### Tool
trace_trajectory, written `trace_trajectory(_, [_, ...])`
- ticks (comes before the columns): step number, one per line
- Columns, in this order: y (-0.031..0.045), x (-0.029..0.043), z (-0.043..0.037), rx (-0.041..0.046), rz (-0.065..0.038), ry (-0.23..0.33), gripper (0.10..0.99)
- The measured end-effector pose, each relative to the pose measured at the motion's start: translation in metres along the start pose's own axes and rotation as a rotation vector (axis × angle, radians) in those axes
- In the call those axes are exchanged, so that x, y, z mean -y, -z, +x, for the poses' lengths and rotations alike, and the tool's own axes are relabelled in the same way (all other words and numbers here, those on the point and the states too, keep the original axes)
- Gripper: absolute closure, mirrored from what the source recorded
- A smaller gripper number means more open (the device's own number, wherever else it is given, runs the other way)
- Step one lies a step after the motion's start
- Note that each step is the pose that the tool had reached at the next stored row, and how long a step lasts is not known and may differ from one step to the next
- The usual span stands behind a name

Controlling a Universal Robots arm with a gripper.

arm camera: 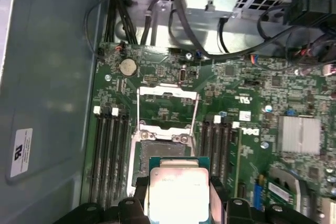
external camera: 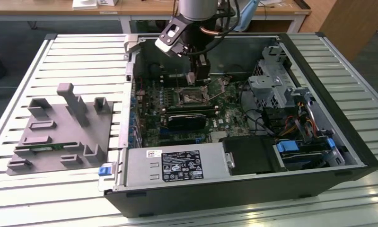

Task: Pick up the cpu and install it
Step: 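Place the cpu into insertion slot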

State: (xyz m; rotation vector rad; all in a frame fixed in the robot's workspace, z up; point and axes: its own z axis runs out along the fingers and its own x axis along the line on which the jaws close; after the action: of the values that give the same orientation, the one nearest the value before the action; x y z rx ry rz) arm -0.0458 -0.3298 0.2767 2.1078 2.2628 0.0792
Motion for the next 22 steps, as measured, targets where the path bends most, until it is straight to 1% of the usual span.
trace_trajectory(6, [-0.0108, 0.0003, 0.0062, 0.0010, 0.002, -0.019, 0.545])
trace_trajectory(13, [-0.0237, 0.0011, 0.0085, 0.0012, 0.002, -0.022, 0.545])
trace_trajectory(16, [-0.0291, 0.0013, 0.0104, 0.0025, 0.002, -0.043, 0.545])
trace_trajectory(19, [-0.0345, 0.0015, 0.0122, 0.0026, 0.002, -0.046, 0.545])
trace_trajectory(22, [-0.0399, 0.0034, 0.0124, 0.0022, 0.002, -0.046, 0.545])
